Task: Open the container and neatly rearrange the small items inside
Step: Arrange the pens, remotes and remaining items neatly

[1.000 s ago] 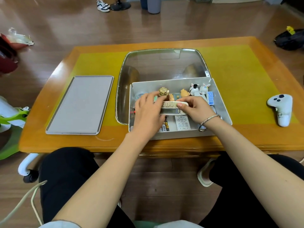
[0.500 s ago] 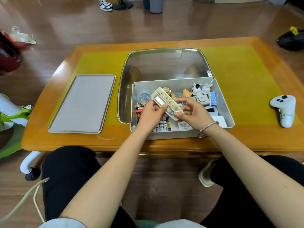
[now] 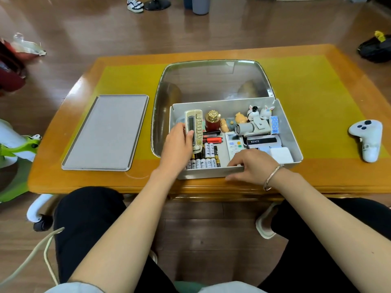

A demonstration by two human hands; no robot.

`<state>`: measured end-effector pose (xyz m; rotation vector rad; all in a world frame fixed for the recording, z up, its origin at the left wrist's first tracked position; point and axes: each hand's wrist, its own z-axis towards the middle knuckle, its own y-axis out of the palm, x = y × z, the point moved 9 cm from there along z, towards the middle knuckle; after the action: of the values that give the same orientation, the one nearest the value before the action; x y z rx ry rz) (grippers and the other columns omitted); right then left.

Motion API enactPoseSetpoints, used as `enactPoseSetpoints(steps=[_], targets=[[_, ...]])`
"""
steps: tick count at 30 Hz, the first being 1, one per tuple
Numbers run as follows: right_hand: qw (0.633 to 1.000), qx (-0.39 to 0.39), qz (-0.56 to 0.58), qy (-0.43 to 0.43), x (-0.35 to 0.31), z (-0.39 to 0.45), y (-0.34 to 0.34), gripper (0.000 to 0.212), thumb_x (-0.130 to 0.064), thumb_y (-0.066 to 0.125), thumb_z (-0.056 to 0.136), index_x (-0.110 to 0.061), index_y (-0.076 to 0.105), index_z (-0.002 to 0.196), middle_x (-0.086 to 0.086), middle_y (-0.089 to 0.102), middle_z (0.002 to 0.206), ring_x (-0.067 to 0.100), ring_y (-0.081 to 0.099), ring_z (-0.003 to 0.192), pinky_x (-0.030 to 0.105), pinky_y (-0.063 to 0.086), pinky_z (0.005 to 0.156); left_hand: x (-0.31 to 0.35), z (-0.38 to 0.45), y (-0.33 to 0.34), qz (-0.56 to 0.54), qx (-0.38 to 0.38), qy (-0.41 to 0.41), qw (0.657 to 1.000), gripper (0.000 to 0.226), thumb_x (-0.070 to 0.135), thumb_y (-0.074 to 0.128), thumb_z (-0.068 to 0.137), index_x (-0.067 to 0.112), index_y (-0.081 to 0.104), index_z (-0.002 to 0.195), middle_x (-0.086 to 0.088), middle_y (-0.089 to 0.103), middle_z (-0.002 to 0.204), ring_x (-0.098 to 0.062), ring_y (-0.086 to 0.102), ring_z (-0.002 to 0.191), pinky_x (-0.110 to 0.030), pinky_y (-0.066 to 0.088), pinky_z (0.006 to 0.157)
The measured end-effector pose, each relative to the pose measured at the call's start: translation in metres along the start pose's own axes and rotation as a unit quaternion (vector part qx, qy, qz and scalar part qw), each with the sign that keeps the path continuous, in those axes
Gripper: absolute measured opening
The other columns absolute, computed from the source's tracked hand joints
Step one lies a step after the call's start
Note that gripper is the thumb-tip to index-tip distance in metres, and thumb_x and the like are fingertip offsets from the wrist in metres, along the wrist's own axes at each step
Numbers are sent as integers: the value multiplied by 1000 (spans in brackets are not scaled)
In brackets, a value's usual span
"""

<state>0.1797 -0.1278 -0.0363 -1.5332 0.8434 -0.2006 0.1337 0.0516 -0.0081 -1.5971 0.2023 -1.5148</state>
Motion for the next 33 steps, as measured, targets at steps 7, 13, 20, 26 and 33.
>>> enactPoseSetpoints(steps=[7, 13, 20, 26, 33], targets=[[999, 42, 3, -32, -9, 6, -2, 17, -37, 66, 85, -24, 74, 92, -6, 70, 93, 16, 61, 88, 22, 36, 69, 2, 14, 8, 22, -54, -72, 996, 23, 30, 51, 97, 16, 52, 79, 5, 56, 69, -6, 51, 63, -22, 34, 51], [996, 25, 85, 20, -7, 9, -5, 36, -58, 59, 80, -25, 73, 81, -11, 66, 73, 3, 54, 66, 20, 40, 61, 5, 8, 27, 69, -98, -96, 988, 31, 33, 56, 94, 10, 58, 73, -2, 55, 64, -19, 53, 66, -28, 33, 57], [981, -21, 137, 137, 6, 37, 4, 33, -5, 51, 87, -6, 61, 118, 12, 69, 104, 22, 64, 98, 32, 50, 90, -7, 12, 15, 47, -85, -129, 987, 34, 31, 58, 93, 11, 53, 66, -11, 65, 75, -28, 61, 76, -32, 47, 66], [981, -79, 81, 159, -5, 57, 17, 26, -1, 47, 83, 7, 64, 101, 23, 66, 96, 36, 62, 95, 37, 54, 80, -18, 11, 4, 30, -70, -141, 987, 30, 31, 60, 92, 6, 65, 78, -11, 69, 83, -26, 64, 81, -36, 52, 72], [982, -83, 80, 151, -1, 60, 21, 34, -3, 45, 87, 6, 60, 116, 24, 60, 120, 34, 58, 109, 41, 49, 94, -15, 9, 13, 21, -100, -141, 985, 32, 33, 60, 91, 5, 66, 78, -13, 71, 80, -24, 67, 79, -40, 55, 80]])
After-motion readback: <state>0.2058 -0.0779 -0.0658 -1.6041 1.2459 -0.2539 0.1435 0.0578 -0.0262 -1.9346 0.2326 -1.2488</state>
